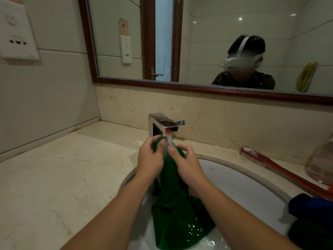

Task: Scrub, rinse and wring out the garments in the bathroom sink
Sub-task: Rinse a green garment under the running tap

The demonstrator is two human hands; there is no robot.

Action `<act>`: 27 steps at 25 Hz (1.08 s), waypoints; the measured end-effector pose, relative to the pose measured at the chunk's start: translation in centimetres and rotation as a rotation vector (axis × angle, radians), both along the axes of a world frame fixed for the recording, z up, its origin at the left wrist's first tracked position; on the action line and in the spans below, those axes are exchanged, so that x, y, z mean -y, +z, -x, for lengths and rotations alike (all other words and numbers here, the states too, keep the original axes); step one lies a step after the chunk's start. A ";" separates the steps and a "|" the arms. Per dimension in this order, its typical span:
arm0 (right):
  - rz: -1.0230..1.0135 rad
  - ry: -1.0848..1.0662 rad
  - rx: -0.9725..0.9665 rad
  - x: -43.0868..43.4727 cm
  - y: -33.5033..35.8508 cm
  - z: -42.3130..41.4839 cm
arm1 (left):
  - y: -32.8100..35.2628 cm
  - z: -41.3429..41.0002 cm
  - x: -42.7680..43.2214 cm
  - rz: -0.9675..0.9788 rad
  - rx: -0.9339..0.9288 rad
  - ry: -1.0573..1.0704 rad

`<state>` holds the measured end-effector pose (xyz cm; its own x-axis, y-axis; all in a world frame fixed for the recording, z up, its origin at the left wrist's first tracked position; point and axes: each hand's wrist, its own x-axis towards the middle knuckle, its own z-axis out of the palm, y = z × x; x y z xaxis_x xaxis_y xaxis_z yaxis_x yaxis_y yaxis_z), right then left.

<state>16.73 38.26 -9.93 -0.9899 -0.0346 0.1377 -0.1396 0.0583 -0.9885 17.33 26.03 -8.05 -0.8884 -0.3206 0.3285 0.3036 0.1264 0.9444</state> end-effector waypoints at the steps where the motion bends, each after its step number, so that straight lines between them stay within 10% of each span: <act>1: 0.031 0.036 0.072 0.2 -0.2 -0.3 | 0.1 0.0 0.1 -0.036 -0.005 0.017; 20: 0.010 0.116 -0.080 -1.4 1.4 -0.1 | 0.9 0.1 0.3 -0.279 0.183 -0.090; 27: 0.185 -0.086 -0.124 -1.1 2.2 1.0 | 0.1 -1.0 -0.9 0.262 -0.002 -0.162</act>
